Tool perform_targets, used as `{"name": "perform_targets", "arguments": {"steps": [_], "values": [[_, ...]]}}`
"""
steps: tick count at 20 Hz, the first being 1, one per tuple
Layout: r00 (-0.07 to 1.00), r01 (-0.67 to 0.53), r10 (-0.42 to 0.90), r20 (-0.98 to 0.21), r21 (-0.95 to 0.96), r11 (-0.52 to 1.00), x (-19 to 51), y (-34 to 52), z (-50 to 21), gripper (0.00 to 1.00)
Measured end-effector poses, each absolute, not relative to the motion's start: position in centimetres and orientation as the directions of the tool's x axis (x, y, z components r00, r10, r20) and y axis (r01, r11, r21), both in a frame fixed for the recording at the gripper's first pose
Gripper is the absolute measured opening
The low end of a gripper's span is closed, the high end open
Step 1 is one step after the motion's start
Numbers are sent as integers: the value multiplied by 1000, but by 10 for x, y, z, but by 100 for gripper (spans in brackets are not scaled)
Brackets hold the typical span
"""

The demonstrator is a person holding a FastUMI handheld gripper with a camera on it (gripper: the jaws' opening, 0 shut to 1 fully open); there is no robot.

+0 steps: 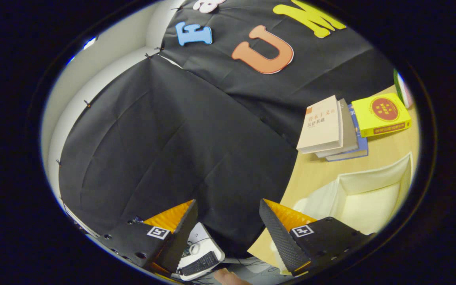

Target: Open the storage box then place both shoes into the box .Put the left shoe in first, then the right shoe, with the right side of both shoes facing outward in a uniform manner.

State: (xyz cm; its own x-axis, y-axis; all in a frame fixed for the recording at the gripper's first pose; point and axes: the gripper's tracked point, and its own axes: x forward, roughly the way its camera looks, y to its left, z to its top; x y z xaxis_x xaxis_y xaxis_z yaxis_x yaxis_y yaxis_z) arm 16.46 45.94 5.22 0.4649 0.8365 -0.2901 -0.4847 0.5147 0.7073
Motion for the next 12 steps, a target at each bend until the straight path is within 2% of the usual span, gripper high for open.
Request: {"name": "perform_targets", "arguments": {"steps": [7,12], "values": [[630,-468,686,-365,527,710,145,357,51,95],[726,-318,430,-538,292,902,137,259,14,96]]}}
